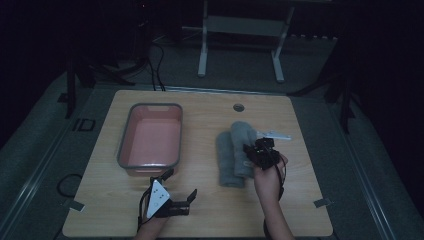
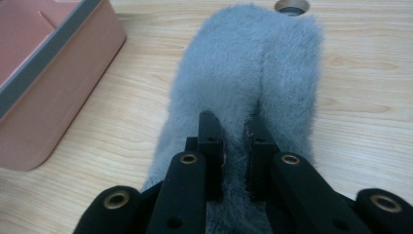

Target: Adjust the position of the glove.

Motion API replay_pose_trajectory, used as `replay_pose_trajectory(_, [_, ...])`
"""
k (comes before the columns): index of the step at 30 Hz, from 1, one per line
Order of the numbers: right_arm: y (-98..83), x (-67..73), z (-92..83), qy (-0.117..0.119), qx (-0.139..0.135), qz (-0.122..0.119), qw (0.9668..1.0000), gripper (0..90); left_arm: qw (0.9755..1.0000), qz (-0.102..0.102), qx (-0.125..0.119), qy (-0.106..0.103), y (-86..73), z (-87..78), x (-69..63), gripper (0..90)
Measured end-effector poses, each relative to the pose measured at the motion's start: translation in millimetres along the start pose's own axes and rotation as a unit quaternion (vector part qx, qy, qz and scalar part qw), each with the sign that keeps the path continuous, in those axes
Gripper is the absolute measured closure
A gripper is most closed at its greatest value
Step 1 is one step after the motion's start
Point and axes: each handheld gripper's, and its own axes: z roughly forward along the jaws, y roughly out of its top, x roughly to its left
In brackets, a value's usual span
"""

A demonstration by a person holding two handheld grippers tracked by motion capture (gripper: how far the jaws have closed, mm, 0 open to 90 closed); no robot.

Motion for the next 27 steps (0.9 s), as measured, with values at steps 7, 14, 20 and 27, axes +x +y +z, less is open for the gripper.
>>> replay_pose_trajectory(7, [0.9,26.2,16.0,0.011,0.01,-0.01,0.9998,81.6,1.0,-0.001,0.0,0.0,0.0,0.1,0.2,0.2])
replay_pose_trajectory(14, [-8.7,33.1,30.2,0.01,0.033,-0.01,0.9994,81.5,1.0,-0.001,0.0,-0.002,0.0,0.1,0.3,0.2])
replay_pose_trajectory(20, [-15.5,34.6,41.5,0.0,0.046,-0.014,0.9989,81.2,1.0,-0.001,0.001,-0.002,0.1,0.3,0.3,0.2])
replay_pose_trajectory(27, [-24.4,32.6,50.3,-0.004,0.053,-0.012,0.9985,79.0,1.0,-0.001,0.001,-0.002,0.1,0.3,0.3,0.2])
